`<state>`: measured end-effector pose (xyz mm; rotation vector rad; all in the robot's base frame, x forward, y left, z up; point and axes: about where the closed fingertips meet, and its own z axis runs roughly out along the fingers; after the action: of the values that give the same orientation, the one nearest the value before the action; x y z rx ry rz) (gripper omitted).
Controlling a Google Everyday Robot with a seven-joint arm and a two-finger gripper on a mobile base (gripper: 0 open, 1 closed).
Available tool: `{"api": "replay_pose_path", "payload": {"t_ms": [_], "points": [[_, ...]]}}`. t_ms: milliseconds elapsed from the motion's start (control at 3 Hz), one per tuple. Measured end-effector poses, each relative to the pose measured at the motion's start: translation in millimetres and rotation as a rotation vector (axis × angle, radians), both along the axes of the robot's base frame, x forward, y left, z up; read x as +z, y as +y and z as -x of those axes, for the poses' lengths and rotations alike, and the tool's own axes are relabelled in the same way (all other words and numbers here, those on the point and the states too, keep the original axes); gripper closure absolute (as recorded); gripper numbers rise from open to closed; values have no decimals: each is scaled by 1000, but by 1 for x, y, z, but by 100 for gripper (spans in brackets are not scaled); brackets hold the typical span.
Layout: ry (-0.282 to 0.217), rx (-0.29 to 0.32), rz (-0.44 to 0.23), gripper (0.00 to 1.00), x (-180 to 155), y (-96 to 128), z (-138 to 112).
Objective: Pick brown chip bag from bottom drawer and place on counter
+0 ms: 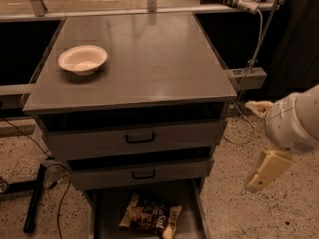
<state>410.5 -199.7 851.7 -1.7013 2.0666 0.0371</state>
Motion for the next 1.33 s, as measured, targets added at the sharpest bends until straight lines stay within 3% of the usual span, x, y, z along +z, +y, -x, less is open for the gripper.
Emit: {"api": "replay_pose_path", "payload": {"t_ms": [333,667,1000,1333], "points": [[-27,13,-78,0,-50,6,3],[8,14,-148,0,-133,8,5],[8,14,-148,0,-133,8,5],[16,21,-177,0,-162,9,3]]}}
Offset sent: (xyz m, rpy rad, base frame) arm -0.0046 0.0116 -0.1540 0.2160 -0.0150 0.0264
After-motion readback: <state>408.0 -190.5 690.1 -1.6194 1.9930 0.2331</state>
